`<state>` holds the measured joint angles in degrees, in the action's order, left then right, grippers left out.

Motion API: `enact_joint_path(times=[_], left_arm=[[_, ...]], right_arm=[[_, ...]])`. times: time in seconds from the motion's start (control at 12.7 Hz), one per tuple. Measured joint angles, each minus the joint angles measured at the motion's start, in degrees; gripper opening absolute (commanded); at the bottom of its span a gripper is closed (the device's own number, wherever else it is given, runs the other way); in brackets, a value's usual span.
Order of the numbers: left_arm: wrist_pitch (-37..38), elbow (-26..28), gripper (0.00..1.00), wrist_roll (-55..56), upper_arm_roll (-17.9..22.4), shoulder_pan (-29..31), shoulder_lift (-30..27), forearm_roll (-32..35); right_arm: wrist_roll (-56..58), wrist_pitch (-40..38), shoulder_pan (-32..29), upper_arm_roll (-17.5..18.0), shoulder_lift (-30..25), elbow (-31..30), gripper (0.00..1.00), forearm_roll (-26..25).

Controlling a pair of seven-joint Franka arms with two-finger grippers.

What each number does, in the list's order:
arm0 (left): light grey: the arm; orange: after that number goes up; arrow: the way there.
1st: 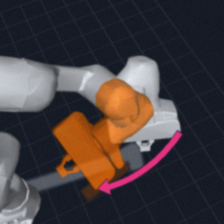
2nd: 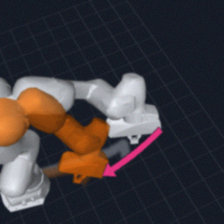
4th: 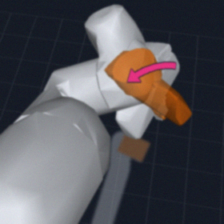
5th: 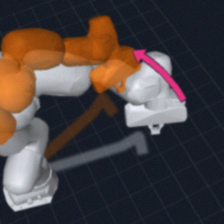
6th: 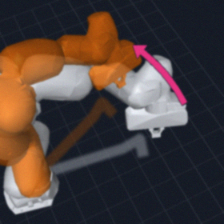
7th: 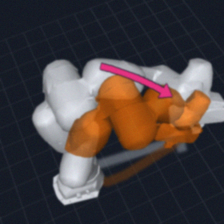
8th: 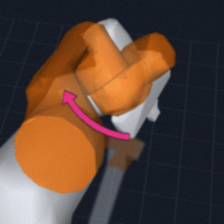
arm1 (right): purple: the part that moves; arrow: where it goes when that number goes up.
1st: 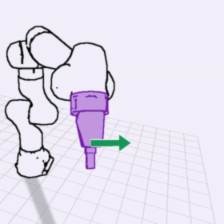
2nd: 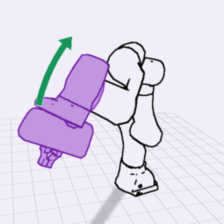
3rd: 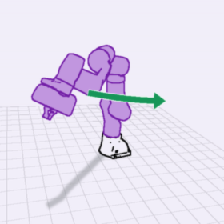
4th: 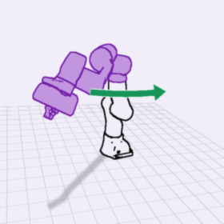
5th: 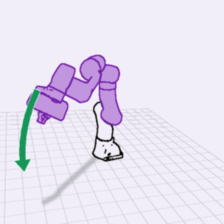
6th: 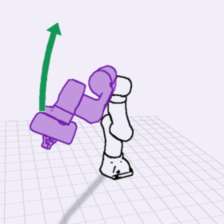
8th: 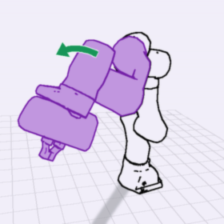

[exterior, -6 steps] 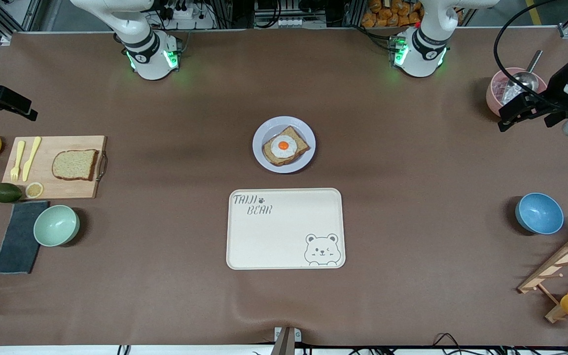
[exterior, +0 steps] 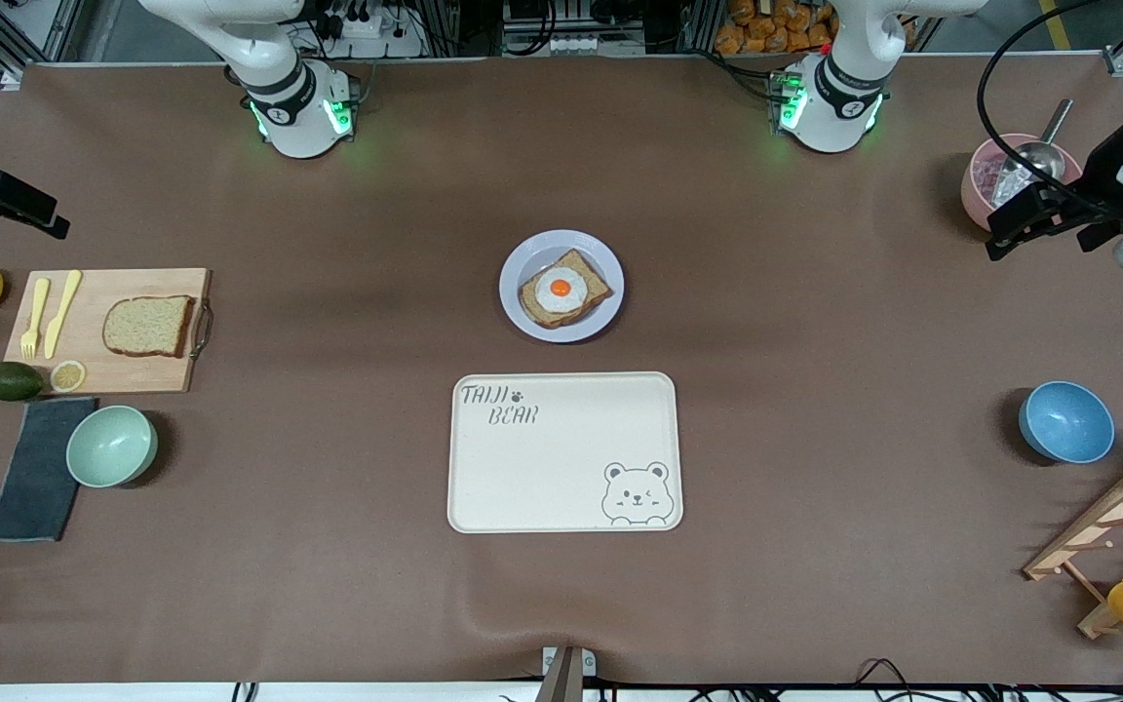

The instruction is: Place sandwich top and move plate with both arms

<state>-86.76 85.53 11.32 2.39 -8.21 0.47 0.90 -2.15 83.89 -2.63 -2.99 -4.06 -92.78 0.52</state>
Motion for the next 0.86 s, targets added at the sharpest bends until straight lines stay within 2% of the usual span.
enact_joint_path(times=[0.31, 0.55, 0.86], left_arm=[[0.0, 0.0, 1.00, 0.0, 0.0, 0.0, 0.1, 0.0], [0.0, 0.0, 1.00, 0.0, -0.1, -0.2, 0.2, 0.0], [0.0, -0.5, 1.00, 0.0, -0.1, -0.3, 0.8, 0.0]], right_arm=[[-0.1, 0.3, -2.8, -0.3, 1.1, -1.9, 1.00, 0.8], [1.2, 2.2, -7.0, -0.5, 5.2, -3.3, 1.00, 1.4], [7.6, 8.3, -12.8, -0.8, 10.9, -7.4, 1.00, 1.6]])
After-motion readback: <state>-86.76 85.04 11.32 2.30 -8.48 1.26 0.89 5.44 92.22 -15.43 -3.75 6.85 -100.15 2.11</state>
